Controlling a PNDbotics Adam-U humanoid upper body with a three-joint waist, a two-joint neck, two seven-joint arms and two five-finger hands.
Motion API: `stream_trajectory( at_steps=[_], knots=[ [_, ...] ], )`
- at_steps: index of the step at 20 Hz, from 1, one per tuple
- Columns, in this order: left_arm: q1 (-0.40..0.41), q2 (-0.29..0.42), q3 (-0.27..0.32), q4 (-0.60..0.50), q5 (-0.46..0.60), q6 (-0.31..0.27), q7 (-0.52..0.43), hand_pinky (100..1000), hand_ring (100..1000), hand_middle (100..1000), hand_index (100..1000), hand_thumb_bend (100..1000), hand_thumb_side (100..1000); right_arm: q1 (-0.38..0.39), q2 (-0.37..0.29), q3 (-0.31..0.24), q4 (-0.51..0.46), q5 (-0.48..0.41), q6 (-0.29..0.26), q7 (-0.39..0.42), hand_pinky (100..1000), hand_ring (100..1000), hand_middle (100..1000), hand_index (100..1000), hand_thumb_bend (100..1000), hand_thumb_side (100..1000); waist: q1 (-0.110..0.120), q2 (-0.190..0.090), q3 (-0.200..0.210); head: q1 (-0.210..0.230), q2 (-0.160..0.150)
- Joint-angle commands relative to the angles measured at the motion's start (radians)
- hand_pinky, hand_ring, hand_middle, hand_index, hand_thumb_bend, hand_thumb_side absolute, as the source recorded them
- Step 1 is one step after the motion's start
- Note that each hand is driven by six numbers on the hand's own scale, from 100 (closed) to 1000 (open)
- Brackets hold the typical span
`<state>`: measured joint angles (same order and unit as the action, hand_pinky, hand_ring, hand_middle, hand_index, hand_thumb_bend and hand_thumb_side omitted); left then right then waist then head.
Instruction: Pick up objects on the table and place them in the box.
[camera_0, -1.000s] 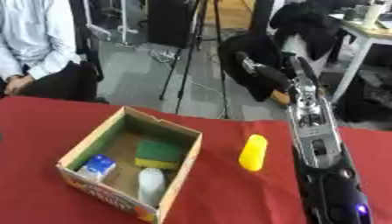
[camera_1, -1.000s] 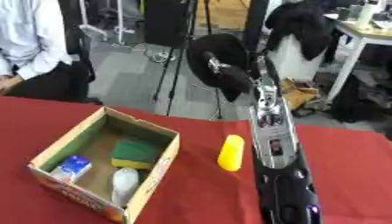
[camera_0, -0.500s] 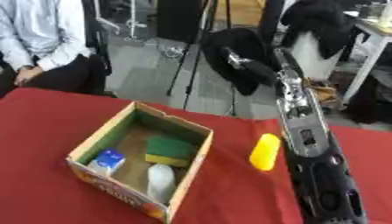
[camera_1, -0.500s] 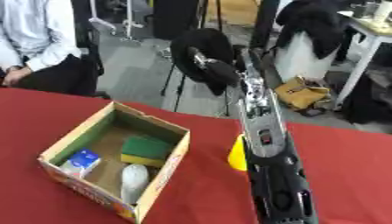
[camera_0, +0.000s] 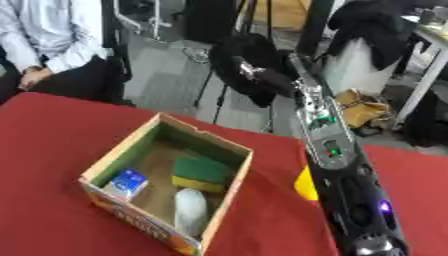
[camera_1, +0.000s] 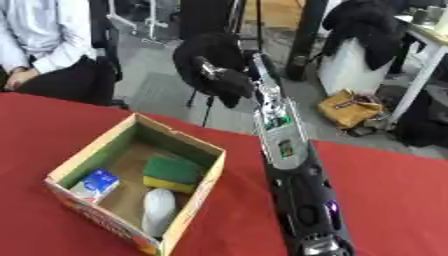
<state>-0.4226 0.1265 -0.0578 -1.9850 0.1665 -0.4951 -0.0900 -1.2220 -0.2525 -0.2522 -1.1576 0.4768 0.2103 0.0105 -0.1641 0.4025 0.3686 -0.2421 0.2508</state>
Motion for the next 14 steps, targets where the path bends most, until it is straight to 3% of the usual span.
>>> stream_trajectory(
  at_steps=[1,7,14],
  knots=[
    [-0.016,0.008,-0.009,-0.015,0.009,-0.001,-0.011,938,916,885,828,100,904,-0.033,-0.042,0.011,0.019,-0.025,-0.035,0.006,397,428,364,547,597,403,0.004,-0.015,0.013,-0.013,-0.016],
    [-0.020,0.002,-0.015,-0.015,0.020,-0.001,-0.024,939,917,887,829,100,907,-0.048,-0.067,0.028,0.047,-0.064,-0.107,0.018,397,428,363,543,599,426,-0.003,-0.004,0.054,-0.020,-0.031],
    [-0.037,0.006,-0.021,-0.015,0.027,-0.006,-0.036,940,919,888,828,100,909,-0.074,-0.112,0.065,0.105,-0.073,-0.258,0.013,399,428,363,541,580,452,-0.029,0.023,0.097,-0.044,-0.045]
  ],
)
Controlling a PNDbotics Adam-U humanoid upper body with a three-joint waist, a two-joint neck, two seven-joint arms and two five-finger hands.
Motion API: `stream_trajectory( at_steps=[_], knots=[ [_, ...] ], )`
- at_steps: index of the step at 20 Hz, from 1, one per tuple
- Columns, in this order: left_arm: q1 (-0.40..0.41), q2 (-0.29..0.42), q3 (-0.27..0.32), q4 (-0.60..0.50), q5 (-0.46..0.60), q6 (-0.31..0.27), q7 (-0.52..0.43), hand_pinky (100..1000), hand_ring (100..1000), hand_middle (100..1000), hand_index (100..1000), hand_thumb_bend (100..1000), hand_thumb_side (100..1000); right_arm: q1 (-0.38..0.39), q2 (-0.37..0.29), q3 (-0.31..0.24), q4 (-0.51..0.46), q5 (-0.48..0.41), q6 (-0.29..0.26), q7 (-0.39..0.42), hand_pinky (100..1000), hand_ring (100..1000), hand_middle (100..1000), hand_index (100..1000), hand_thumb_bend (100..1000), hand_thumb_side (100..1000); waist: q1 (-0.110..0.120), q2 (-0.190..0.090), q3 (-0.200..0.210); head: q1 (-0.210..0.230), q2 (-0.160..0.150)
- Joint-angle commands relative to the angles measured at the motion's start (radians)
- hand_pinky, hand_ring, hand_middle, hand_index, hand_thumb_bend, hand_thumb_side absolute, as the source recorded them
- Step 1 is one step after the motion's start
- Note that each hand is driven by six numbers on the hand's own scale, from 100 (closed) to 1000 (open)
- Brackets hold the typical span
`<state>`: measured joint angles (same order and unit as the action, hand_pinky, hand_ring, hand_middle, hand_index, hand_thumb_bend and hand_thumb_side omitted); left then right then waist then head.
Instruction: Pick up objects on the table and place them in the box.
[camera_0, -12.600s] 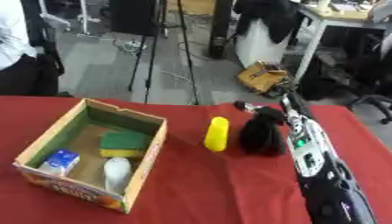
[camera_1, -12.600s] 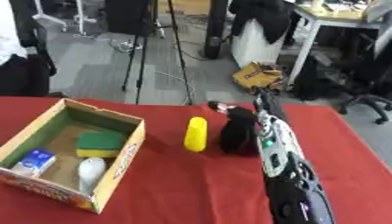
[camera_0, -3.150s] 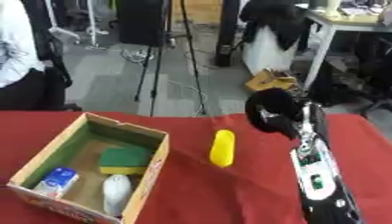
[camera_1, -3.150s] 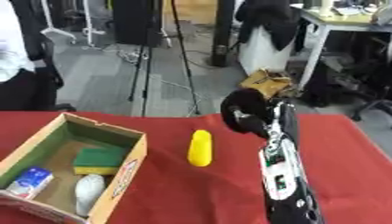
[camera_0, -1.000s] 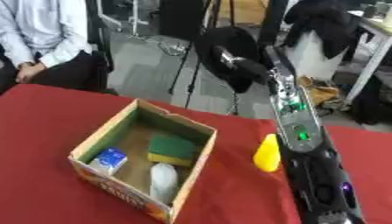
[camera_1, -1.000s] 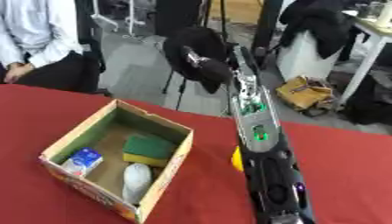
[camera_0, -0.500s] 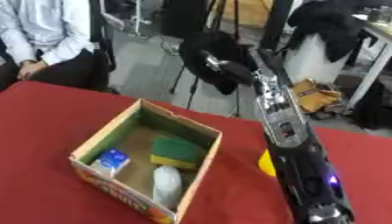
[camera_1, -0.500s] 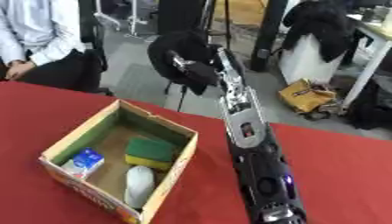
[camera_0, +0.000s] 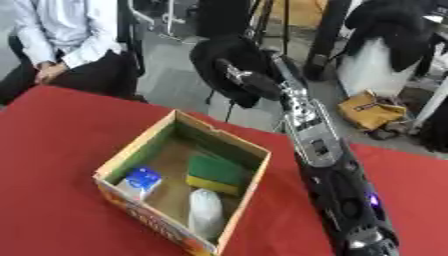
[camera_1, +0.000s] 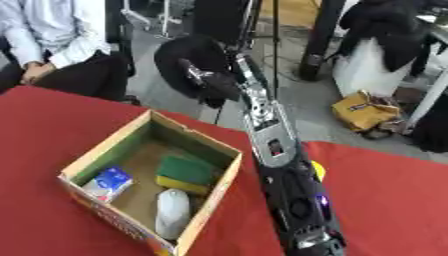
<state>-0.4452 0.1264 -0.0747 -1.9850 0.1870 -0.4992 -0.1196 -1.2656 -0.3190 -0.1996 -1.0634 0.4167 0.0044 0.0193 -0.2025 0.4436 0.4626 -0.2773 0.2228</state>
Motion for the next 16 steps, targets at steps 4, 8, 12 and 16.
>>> stream_trajectory(
  at_steps=[4,8,12,16],
  knots=[
    [-0.021,0.010,-0.002,-0.015,0.007,-0.006,-0.008,939,921,890,828,100,911,-0.035,-0.085,0.031,0.061,0.009,-0.157,0.011,401,429,362,538,558,471,-0.002,0.002,0.023,-0.007,-0.032],
    [-0.029,0.011,-0.003,-0.015,0.006,-0.008,-0.009,939,921,890,828,100,910,-0.035,-0.103,0.042,0.091,0.005,-0.243,0.024,401,429,362,537,552,476,-0.008,0.014,0.028,-0.006,-0.040],
    [-0.035,0.012,-0.003,-0.015,0.005,-0.013,-0.009,938,921,890,828,100,908,-0.027,-0.128,0.050,0.116,0.007,-0.303,0.035,400,429,361,535,533,490,-0.012,0.027,0.036,-0.009,-0.053],
    [-0.039,0.015,-0.001,-0.015,-0.006,-0.023,-0.009,938,921,890,828,100,903,-0.013,-0.159,0.057,0.125,0.057,-0.408,-0.027,392,423,356,521,468,551,-0.017,0.040,0.042,-0.016,-0.070]
  ],
)
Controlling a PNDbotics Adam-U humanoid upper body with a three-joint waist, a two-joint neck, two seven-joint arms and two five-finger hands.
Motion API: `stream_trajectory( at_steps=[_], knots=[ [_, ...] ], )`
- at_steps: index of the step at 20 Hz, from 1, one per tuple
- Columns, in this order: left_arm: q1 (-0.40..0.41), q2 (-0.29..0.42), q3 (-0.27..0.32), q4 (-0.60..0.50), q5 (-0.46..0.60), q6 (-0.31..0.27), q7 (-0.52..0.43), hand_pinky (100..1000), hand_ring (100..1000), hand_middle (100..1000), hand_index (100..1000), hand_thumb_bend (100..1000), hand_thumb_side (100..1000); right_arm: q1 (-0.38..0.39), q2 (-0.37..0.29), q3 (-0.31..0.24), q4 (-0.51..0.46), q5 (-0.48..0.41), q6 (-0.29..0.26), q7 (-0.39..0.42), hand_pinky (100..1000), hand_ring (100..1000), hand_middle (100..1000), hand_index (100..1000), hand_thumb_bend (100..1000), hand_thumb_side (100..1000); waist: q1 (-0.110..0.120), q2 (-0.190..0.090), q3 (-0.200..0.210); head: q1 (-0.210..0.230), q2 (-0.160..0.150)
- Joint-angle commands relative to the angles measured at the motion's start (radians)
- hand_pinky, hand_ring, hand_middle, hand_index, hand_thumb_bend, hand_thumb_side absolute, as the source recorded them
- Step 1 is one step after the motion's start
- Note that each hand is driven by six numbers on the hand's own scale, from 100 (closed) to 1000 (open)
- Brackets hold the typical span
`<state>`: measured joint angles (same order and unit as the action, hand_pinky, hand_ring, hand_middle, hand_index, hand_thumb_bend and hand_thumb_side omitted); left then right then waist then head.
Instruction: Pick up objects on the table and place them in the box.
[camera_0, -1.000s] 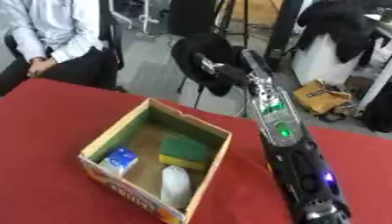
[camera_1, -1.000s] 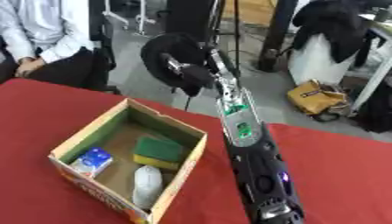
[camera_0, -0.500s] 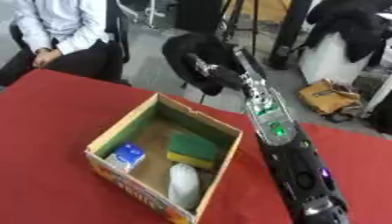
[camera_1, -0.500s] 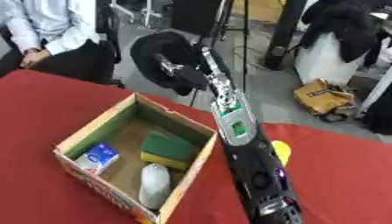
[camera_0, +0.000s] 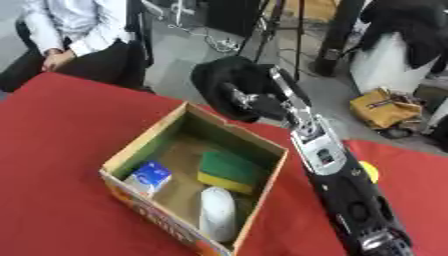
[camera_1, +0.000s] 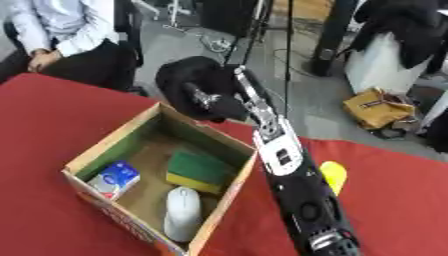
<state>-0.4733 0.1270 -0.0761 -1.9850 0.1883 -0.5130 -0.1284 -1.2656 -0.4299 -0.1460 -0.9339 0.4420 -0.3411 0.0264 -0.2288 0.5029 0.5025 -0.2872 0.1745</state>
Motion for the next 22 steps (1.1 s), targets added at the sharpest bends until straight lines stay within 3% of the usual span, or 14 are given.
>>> stream_trajectory(
  at_steps=[1,4,7,13,22],
  knots=[
    [-0.011,0.015,0.000,-0.015,-0.011,-0.011,0.000,938,922,890,829,100,905,-0.010,-0.053,0.005,-0.003,0.046,-0.096,-0.059,380,418,349,510,397,602,0.009,-0.016,0.003,-0.007,-0.025],
    [-0.014,0.016,-0.002,-0.015,-0.015,-0.014,0.000,938,923,891,830,100,908,0.008,-0.067,0.013,-0.001,0.084,-0.244,-0.165,375,418,348,509,378,616,0.005,-0.003,0.007,-0.015,-0.030],
    [-0.018,0.014,-0.005,-0.015,-0.014,-0.014,-0.003,938,924,892,830,100,909,0.015,-0.071,0.022,0.030,0.102,-0.303,-0.208,378,421,350,512,391,608,0.003,0.005,0.011,-0.020,-0.031],
    [-0.025,0.009,-0.009,-0.015,-0.010,-0.015,-0.010,939,925,893,831,100,909,0.015,-0.076,0.025,0.066,0.102,-0.311,-0.213,382,427,354,522,426,584,0.003,0.020,0.020,-0.038,-0.038],
    [-0.028,0.003,-0.012,-0.015,-0.001,-0.011,-0.020,939,926,893,829,100,912,-0.012,-0.057,0.043,0.071,0.077,-0.299,-0.144,389,446,365,539,454,570,0.003,0.028,0.021,-0.035,-0.030]
  ],
)
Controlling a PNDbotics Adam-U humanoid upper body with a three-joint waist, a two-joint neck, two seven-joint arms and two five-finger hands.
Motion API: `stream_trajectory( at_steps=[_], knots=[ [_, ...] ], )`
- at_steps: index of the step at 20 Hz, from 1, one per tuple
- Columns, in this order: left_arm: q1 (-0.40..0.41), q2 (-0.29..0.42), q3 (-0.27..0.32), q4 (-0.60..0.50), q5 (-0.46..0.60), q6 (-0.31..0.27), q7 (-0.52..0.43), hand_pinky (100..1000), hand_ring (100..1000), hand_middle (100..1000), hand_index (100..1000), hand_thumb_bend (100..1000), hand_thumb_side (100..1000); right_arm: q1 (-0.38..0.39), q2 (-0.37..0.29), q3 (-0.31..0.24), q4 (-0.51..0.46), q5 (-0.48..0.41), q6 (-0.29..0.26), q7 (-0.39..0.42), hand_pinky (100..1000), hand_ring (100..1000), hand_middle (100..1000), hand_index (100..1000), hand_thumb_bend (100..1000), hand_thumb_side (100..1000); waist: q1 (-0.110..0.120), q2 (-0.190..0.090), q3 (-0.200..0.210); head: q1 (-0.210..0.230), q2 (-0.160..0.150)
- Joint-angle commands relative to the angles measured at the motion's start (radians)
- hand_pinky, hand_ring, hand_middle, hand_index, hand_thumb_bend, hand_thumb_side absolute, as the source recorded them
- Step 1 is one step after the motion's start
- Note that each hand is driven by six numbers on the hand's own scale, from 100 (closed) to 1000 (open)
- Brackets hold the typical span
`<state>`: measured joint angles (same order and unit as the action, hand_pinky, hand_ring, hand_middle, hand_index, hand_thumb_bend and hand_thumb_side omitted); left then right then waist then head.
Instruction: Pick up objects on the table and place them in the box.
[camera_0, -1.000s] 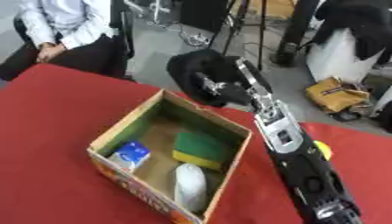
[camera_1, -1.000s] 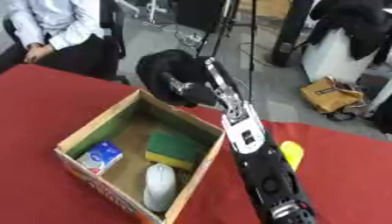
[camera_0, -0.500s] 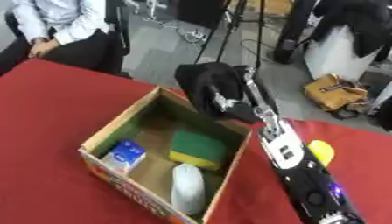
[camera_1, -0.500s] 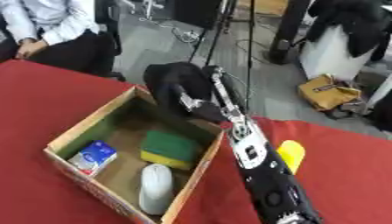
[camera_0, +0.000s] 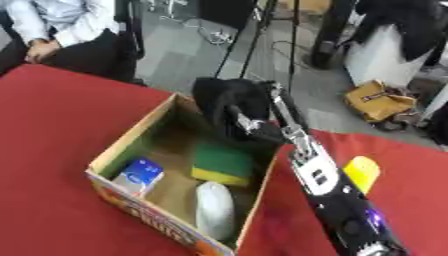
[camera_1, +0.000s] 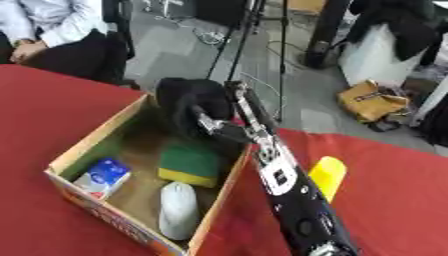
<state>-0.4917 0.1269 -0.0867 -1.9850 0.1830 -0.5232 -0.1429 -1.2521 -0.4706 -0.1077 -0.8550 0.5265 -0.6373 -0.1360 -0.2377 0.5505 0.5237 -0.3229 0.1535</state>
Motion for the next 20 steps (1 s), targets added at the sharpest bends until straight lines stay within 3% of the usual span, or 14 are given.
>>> stream_trajectory(
  at_steps=[1,2,3,4,7,8,9,10,19,20],
  knots=[
    [-0.010,0.003,-0.002,-0.015,0.004,0.000,-0.006,939,926,893,829,100,912,-0.027,-0.015,0.007,-0.008,-0.008,-0.003,0.026,389,446,365,539,454,570,0.012,-0.019,-0.001,0.002,-0.007],
    [-0.009,0.002,-0.002,-0.015,0.005,0.000,-0.007,940,926,894,829,100,912,-0.028,-0.013,0.011,-0.007,-0.009,-0.006,0.038,450,521,416,587,501,608,0.012,-0.018,-0.002,0.003,-0.007],
    [-0.008,0.002,-0.002,-0.015,0.005,0.001,-0.007,940,926,894,829,100,912,-0.029,-0.011,0.014,-0.005,-0.013,-0.012,0.059,450,521,416,587,501,608,0.012,-0.018,-0.003,0.004,-0.007],
    [-0.007,0.002,-0.001,-0.015,0.005,0.001,-0.007,940,927,894,830,100,912,-0.030,-0.010,0.018,-0.005,-0.020,-0.021,0.082,533,605,499,642,604,694,0.012,-0.018,-0.004,0.004,-0.007],
    [-0.006,0.002,0.001,-0.015,0.004,0.001,-0.006,940,927,894,830,100,912,-0.031,-0.012,0.019,-0.004,-0.052,-0.049,0.157,562,631,521,661,638,712,0.012,-0.017,-0.006,0.006,-0.007],
    [-0.004,0.002,0.001,-0.015,0.003,0.001,-0.006,941,927,895,830,100,916,-0.031,-0.011,0.020,-0.004,-0.064,-0.057,0.181,674,740,606,711,721,890,0.012,-0.017,-0.007,0.005,-0.007],
    [-0.003,0.002,0.001,-0.015,0.003,0.001,-0.006,941,927,895,830,100,916,-0.032,-0.011,0.021,-0.004,-0.078,-0.066,0.208,674,740,606,711,721,890,0.012,-0.017,-0.008,0.005,-0.008],
    [-0.002,0.002,0.001,-0.015,0.003,0.002,-0.006,941,927,895,830,100,914,-0.033,-0.012,0.021,-0.004,-0.094,-0.075,0.233,720,793,664,739,755,1000,0.012,-0.017,-0.010,0.003,-0.010],
    [0.001,0.003,0.002,-0.015,0.003,0.004,-0.008,941,927,895,830,100,917,-0.040,-0.018,0.017,-0.014,-0.197,-0.100,0.358,740,825,690,767,765,1000,0.012,-0.019,-0.015,-0.001,-0.016],
    [0.001,0.003,0.002,-0.015,0.003,0.004,-0.008,942,928,896,829,100,919,-0.040,-0.017,0.016,-0.016,-0.208,-0.100,0.364,807,879,749,813,722,1000,0.012,-0.018,-0.016,-0.005,-0.017]
  ],
)
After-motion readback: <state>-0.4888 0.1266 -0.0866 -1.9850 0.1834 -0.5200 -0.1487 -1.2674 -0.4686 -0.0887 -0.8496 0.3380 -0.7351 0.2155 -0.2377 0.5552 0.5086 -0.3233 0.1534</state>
